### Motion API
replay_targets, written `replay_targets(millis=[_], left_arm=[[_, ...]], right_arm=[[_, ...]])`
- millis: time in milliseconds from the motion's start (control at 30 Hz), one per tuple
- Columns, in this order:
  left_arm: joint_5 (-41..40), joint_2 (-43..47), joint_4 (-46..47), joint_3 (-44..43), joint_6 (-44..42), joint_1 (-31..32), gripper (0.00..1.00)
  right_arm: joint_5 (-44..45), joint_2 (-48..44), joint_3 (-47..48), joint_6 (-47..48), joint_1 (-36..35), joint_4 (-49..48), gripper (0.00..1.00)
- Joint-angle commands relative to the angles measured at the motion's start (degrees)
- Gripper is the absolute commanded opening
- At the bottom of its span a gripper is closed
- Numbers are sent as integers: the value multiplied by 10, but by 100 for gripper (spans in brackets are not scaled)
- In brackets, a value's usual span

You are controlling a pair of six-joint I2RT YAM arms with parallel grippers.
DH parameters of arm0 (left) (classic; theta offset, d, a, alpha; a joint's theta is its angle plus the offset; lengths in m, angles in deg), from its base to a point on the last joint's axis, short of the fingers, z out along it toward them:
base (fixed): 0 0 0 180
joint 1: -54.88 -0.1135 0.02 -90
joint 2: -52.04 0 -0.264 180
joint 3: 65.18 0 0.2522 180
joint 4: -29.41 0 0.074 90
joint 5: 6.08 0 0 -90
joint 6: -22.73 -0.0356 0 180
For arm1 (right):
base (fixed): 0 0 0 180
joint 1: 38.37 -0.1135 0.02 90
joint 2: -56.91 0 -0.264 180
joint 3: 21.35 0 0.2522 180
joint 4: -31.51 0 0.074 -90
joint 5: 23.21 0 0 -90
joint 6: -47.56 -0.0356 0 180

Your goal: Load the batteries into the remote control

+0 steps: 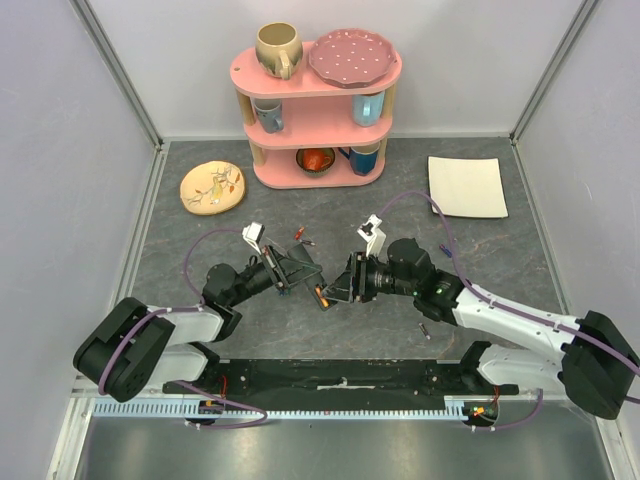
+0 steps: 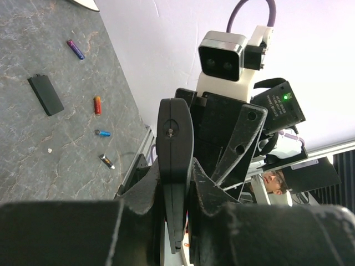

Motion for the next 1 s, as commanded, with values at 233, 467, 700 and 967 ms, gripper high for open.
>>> replay_targets(millis=[233,467,700,967], left_arm=[[18,6,138,-26,14,0,2],[19,10,145,-26,17,0,2],[19,17,145,-28,18,0,2],[15,18,145,-16,12,0,2]], right_arm=[[-17,18,4,19,1,-17,51],[-12,24,-3,15,1,-18,44],[-14,33,-4,10,1,-18,40],[0,11,10,4,3,-5,55]])
